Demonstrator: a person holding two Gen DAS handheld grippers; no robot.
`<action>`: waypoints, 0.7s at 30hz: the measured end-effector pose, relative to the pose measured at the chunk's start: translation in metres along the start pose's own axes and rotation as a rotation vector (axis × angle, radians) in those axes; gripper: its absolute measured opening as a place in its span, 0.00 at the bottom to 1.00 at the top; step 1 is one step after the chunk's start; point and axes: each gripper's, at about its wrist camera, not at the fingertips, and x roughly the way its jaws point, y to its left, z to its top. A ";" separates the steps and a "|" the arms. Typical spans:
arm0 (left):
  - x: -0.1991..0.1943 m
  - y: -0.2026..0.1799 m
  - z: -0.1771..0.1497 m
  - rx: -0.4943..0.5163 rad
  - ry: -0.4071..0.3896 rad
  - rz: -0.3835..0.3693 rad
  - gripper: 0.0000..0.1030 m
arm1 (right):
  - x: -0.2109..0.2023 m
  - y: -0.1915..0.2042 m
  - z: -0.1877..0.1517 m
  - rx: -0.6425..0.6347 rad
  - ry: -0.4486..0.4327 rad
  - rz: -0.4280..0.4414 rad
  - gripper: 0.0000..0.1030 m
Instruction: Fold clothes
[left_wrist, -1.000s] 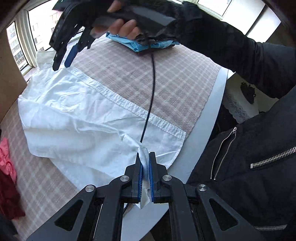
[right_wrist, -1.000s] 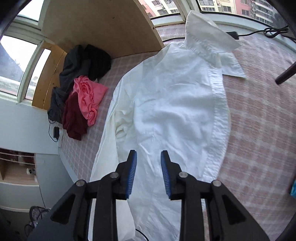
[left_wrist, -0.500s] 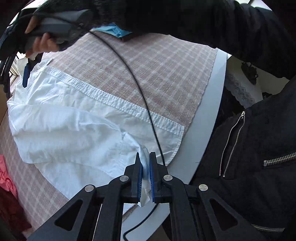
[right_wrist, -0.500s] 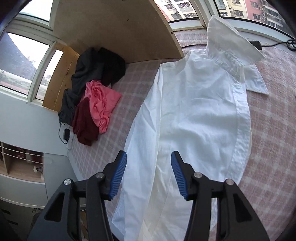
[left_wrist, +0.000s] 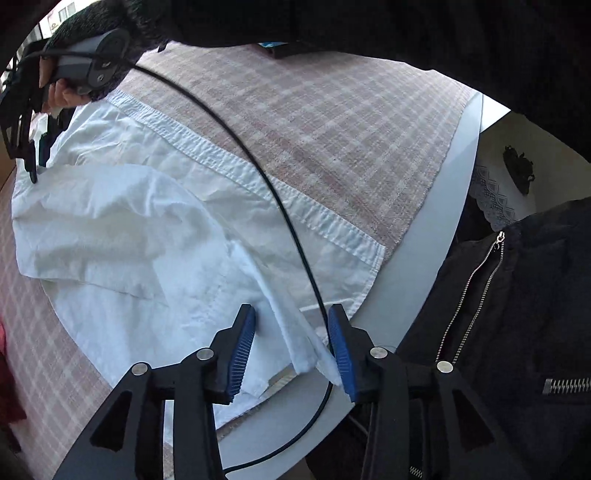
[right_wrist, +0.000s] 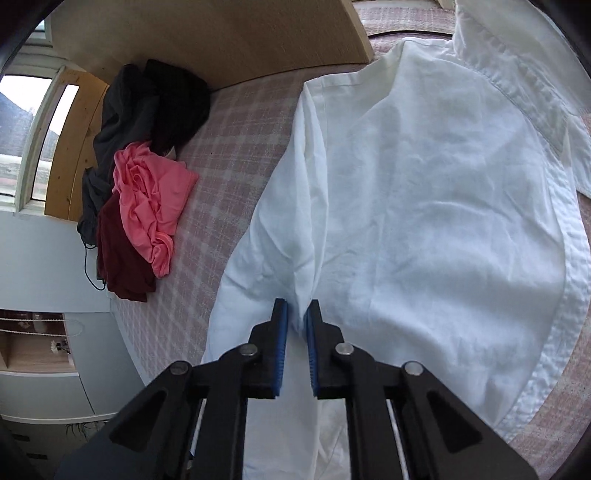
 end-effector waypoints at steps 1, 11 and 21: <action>0.001 -0.008 0.003 0.015 -0.001 0.022 0.47 | -0.002 -0.004 0.000 0.014 -0.009 0.004 0.07; -0.060 0.024 -0.036 -0.199 -0.060 -0.029 0.50 | -0.039 -0.029 -0.019 0.077 -0.036 0.051 0.19; -0.064 0.060 -0.110 -0.442 -0.018 -0.178 0.52 | -0.129 -0.050 -0.159 0.045 -0.087 0.145 0.40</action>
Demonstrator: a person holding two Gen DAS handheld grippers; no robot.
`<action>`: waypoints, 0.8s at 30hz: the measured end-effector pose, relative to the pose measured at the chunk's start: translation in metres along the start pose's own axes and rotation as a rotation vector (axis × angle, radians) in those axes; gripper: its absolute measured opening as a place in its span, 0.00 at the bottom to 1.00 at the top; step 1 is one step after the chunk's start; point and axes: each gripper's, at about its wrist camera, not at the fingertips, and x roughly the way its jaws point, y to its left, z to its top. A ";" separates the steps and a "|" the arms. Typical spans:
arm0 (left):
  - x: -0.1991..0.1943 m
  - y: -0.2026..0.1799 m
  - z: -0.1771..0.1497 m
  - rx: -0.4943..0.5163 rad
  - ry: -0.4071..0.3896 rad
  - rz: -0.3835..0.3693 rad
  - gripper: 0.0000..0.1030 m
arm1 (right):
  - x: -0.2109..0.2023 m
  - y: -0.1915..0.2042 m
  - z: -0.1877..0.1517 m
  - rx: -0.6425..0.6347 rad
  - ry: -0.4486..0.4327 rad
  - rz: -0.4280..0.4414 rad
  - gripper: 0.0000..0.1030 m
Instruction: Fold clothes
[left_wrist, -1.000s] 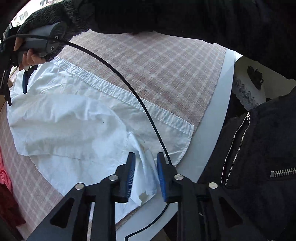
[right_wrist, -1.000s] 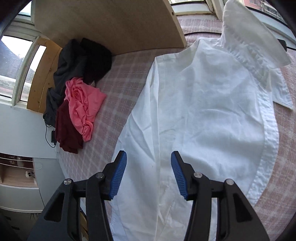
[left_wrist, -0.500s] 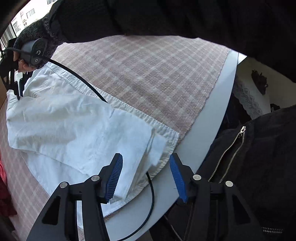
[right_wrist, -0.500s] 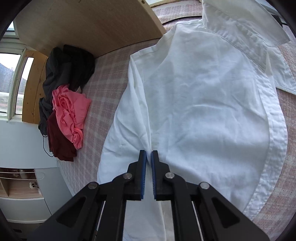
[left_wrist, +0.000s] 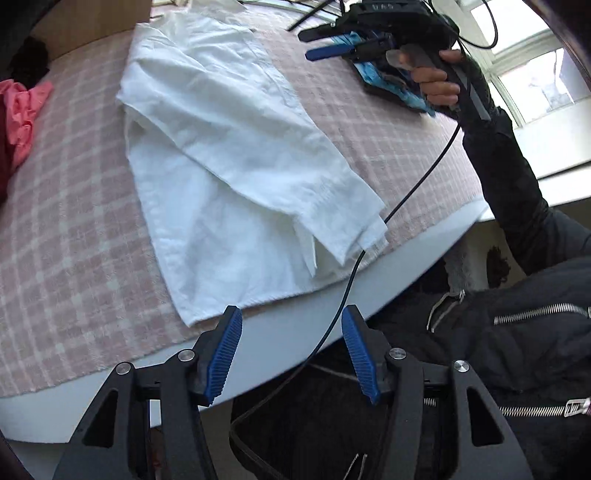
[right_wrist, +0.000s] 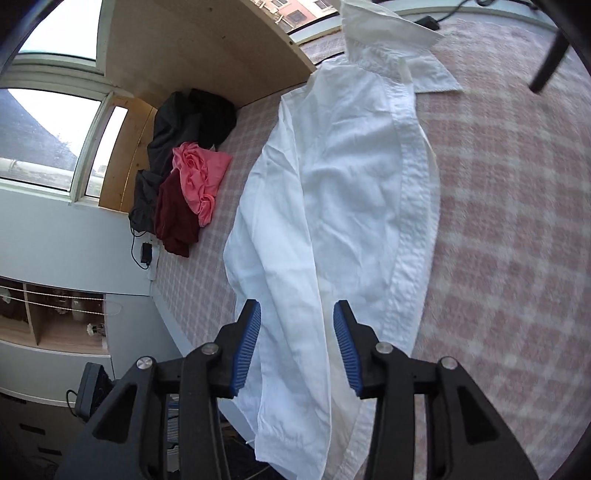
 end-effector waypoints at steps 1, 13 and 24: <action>0.007 -0.007 -0.005 0.029 0.029 0.005 0.52 | -0.008 -0.005 -0.013 0.013 0.005 0.010 0.40; 0.068 -0.013 0.022 0.071 0.013 0.032 0.52 | 0.019 0.033 -0.149 -0.243 0.064 -0.233 0.40; 0.076 -0.014 0.014 0.062 -0.023 0.039 0.52 | 0.075 0.093 -0.238 -0.639 0.154 -0.351 0.40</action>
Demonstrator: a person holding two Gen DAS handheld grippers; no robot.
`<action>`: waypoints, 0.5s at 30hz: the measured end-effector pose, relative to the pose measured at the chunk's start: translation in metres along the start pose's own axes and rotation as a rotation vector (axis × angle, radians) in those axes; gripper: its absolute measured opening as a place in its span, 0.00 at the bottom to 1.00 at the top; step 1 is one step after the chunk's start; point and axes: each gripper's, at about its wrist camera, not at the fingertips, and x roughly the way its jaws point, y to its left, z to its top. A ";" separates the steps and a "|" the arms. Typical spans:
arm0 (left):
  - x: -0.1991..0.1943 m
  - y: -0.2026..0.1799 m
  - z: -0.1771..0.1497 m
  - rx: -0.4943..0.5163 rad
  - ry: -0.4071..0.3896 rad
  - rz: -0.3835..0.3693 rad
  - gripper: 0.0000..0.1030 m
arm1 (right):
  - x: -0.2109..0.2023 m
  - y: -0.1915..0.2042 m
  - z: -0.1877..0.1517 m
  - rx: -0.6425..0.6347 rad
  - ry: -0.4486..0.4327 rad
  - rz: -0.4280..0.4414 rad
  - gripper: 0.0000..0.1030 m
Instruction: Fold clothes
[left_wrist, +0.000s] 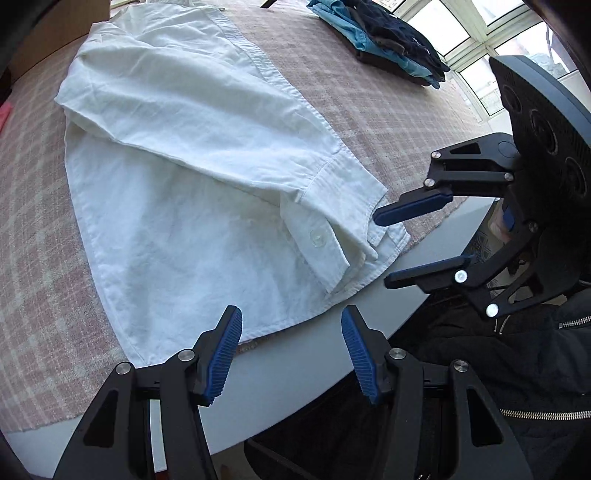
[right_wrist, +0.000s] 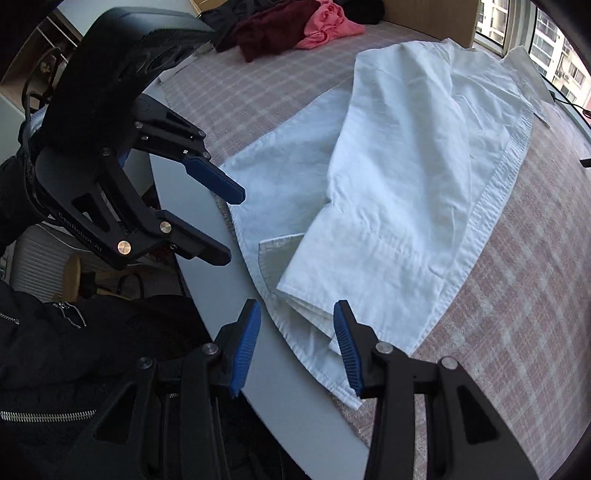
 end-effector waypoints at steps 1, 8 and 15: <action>0.001 -0.002 0.000 0.009 -0.009 0.004 0.52 | 0.004 0.000 0.002 -0.002 0.004 -0.017 0.40; 0.009 -0.022 0.003 0.070 -0.046 0.003 0.52 | 0.008 -0.030 0.006 0.125 0.013 0.044 0.04; 0.014 -0.047 0.024 0.157 -0.112 0.016 0.52 | -0.045 -0.056 0.006 0.222 -0.098 0.106 0.04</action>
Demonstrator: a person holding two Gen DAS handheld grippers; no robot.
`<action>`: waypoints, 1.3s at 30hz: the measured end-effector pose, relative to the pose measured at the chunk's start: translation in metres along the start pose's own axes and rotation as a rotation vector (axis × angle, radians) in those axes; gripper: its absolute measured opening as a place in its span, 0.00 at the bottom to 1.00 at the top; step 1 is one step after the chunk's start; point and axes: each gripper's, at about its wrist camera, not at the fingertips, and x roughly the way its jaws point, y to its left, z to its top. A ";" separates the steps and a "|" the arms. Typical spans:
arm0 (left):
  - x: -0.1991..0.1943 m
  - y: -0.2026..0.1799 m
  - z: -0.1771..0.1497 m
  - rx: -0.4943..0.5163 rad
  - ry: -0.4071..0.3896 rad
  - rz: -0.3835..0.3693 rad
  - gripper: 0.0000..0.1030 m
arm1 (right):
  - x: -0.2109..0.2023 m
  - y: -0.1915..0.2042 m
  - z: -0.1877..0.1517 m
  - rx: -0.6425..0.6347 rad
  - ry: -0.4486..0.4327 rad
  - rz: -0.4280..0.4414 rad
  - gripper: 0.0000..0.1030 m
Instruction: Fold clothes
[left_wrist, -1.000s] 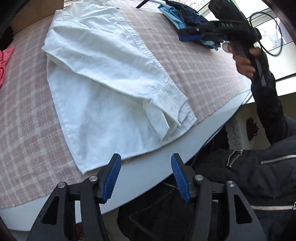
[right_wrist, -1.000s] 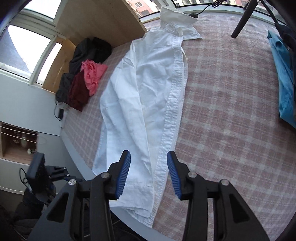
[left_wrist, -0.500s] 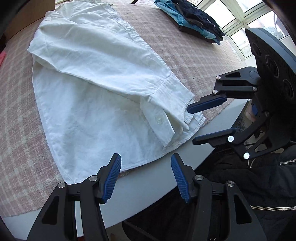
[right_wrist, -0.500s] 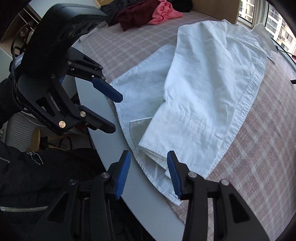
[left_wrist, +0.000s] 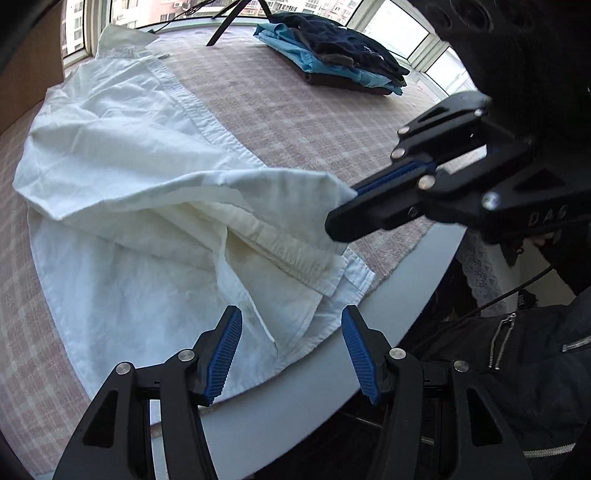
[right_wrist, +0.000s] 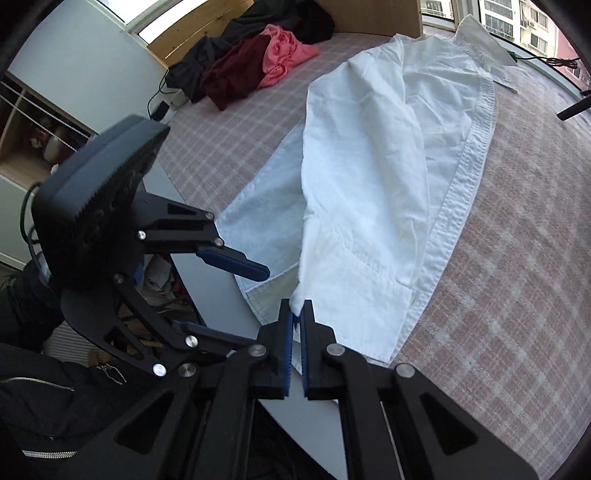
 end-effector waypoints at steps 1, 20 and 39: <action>0.003 0.000 0.002 0.006 0.009 -0.012 0.51 | -0.006 -0.004 0.002 0.012 -0.013 -0.006 0.04; 0.009 0.091 0.010 -0.376 -0.007 -0.001 0.48 | -0.044 -0.019 0.021 0.062 -0.127 -0.035 0.04; -0.024 0.063 0.046 -0.218 0.000 0.046 0.20 | -0.075 -0.023 0.049 0.031 -0.195 -0.078 0.04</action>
